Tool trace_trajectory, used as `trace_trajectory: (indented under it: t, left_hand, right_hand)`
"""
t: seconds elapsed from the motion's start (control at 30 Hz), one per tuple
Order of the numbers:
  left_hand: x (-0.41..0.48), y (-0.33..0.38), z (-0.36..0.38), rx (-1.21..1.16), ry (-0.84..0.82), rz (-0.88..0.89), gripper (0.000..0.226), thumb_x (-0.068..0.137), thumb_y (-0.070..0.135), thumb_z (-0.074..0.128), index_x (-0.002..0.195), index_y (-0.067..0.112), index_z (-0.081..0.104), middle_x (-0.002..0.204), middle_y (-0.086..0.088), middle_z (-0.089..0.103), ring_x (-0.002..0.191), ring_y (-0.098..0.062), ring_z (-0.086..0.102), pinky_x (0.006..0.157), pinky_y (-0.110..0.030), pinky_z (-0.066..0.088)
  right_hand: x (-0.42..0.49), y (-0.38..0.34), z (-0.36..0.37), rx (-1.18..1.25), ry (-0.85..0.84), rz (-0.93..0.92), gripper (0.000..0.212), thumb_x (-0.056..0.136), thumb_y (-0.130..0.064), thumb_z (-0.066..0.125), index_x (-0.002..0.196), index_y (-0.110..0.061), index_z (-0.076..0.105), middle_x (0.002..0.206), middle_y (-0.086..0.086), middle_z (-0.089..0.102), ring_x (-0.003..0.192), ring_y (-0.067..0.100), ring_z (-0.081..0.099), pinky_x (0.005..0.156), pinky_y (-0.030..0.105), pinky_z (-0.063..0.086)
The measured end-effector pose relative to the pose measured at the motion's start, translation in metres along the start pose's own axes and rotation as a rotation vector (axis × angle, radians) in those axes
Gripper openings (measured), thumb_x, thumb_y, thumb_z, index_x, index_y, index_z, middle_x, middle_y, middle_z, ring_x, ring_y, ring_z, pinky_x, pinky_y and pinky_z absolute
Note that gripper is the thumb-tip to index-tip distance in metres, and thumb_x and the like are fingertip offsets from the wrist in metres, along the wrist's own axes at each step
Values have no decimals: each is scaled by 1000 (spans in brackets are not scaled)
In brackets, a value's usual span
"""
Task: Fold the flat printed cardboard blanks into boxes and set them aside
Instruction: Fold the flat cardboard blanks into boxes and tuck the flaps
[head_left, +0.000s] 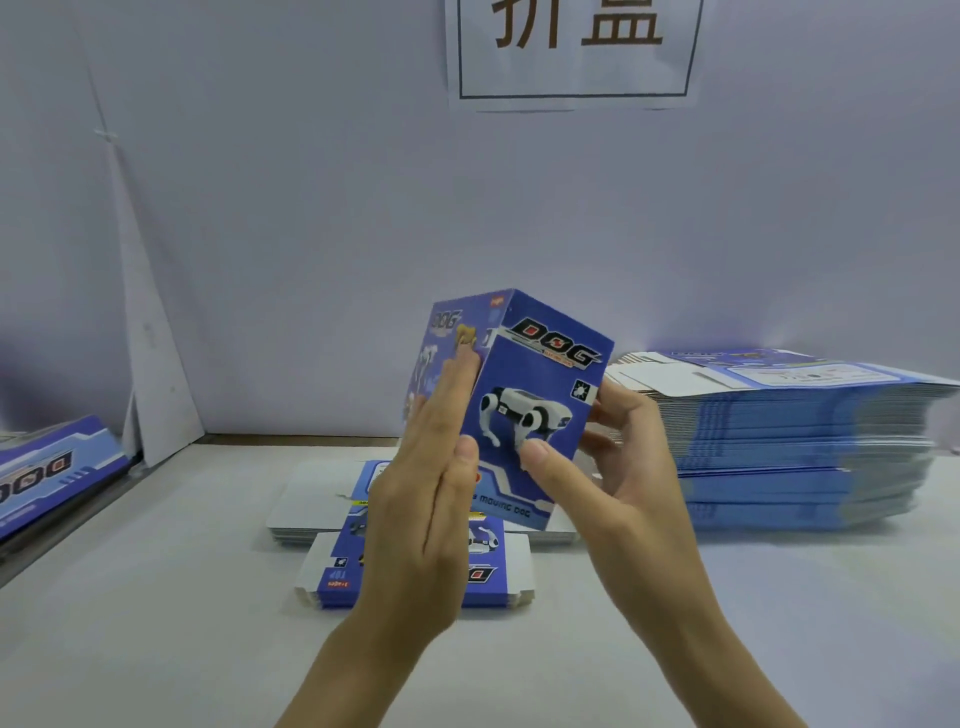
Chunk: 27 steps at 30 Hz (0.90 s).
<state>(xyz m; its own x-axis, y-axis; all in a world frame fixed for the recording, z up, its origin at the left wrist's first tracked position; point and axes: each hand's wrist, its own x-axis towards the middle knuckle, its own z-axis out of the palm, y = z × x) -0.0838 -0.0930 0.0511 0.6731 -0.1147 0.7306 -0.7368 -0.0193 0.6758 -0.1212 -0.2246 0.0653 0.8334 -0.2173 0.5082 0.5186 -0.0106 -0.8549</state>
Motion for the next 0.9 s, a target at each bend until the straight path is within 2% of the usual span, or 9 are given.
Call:
trace_trajectory:
  t: [0.1, 0.17, 0.27, 0.37, 0.5, 0.67, 0.73, 0.8, 0.9]
  left_hand:
    - [5, 2, -11, 103, -45, 104, 40, 99, 35, 40, 138, 41, 41, 142, 15, 47, 138, -19, 39, 91, -53, 53]
    - [7, 4, -14, 195, -76, 247, 39, 100, 26, 37, 137, 30, 49, 143, 18, 45, 138, -9, 38, 104, -41, 45]
    - [8, 6, -15, 352, -115, 466, 30, 102, 19, 34, 127, 12, 50, 139, -1, 53, 134, -15, 45, 118, -29, 23]
    - [6, 2, -13, 376, -140, 530, 24, 93, 9, 42, 110, 17, 57, 130, -2, 58, 130, -16, 50, 114, -28, 32]
    - [1, -3, -11, 193, -134, 250, 37, 83, -2, 47, 99, 24, 67, 118, 5, 69, 124, -10, 55, 106, -26, 42]
    - [10, -12, -12, 249, 254, -36, 37, 90, 18, 59, 121, 36, 51, 138, 4, 49, 132, -2, 38, 104, -11, 31]
    - [17, -17, -18, 58, 267, -363, 70, 79, 37, 73, 139, 37, 35, 147, 6, 38, 133, -2, 33, 104, -19, 30]
    - [21, -24, -27, -259, 199, -632, 101, 61, 48, 82, 146, 33, 30, 144, 5, 46, 132, -10, 42, 108, -35, 32]
    - [22, -37, -36, -512, 157, -691, 77, 57, 42, 79, 128, 20, 57, 116, -7, 69, 105, -21, 64, 95, -44, 46]
  right_hand:
    - [1, -2, 3, 43, 38, 27, 60, 65, -44, 79, 116, -30, 50, 109, -11, 68, 106, 18, 67, 77, 38, 60]
    - [4, -5, 1, 94, 53, 52, 59, 65, -43, 78, 114, -26, 52, 97, -14, 71, 92, 15, 72, 66, 33, 61]
    - [7, -6, -1, 109, 65, 122, 67, 58, -52, 78, 115, -31, 51, 93, -16, 72, 85, 8, 72, 60, 27, 59]
    - [9, -1, -3, 26, 129, 205, 70, 52, -60, 76, 112, -29, 55, 91, -8, 73, 81, 11, 73, 56, 27, 58]
    - [13, 15, -8, -100, 182, 334, 74, 49, -56, 69, 112, -20, 56, 95, 1, 70, 79, 17, 71, 54, 31, 54]
    - [15, 24, -9, 33, 95, 252, 61, 56, -30, 68, 114, -33, 47, 86, -15, 70, 80, 8, 71, 58, 29, 58]
    - [15, 24, -13, 51, 18, 212, 63, 53, -29, 68, 111, -37, 45, 81, -20, 70, 77, 5, 71, 59, 27, 58]
    - [15, 24, -17, 13, -93, 250, 66, 53, -29, 67, 115, -33, 46, 83, -18, 71, 76, 4, 70, 61, 28, 59]
    - [15, 25, -22, -137, -232, 382, 55, 63, -25, 66, 115, -34, 49, 91, -18, 70, 79, 1, 68, 65, 20, 55]
